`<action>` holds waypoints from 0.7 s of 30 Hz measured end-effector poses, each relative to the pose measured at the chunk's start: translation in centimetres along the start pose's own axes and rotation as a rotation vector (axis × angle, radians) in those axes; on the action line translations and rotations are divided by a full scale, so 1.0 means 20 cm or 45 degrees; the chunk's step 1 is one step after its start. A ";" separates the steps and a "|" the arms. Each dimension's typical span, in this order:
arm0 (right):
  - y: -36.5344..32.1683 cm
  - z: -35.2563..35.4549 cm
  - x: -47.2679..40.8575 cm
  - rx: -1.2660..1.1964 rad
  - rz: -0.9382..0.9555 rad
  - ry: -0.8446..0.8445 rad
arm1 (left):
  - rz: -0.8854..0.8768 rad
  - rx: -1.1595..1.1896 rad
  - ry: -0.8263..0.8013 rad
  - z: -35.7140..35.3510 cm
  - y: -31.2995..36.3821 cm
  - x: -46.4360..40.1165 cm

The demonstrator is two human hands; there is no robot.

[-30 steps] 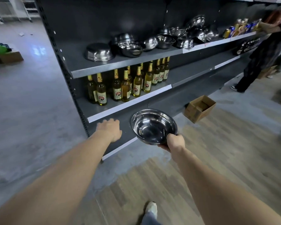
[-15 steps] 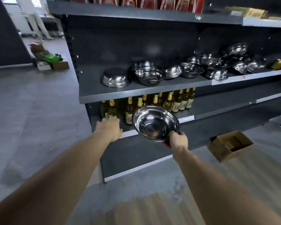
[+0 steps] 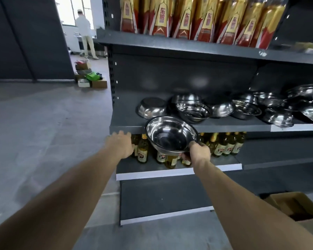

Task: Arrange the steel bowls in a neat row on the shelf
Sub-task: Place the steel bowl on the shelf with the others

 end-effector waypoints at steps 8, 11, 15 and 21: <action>-0.12 -0.41 -0.14 -0.050 -0.006 -0.136 | 0.044 0.064 0.043 0.08 -0.21 -0.20; -0.13 -0.58 -0.17 -0.086 -0.042 -0.200 | 0.061 0.043 0.051 0.09 -0.28 -0.26; -0.11 -0.77 -0.24 -0.062 -0.072 -0.266 | 0.100 0.042 0.027 0.07 -0.36 -0.31; -0.12 -1.00 -0.35 -0.010 -0.111 -0.360 | 0.183 0.034 0.036 0.10 -0.45 -0.38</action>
Point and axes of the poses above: each hand's wrist, its own x-axis away from the middle knuckle, its own z-axis out of the back of the hand, y = z × x, the point moved 9 cm from there along -x, towards the middle knuckle, and after that the axes turned 2 degrees about x, right-handed, at the moved point
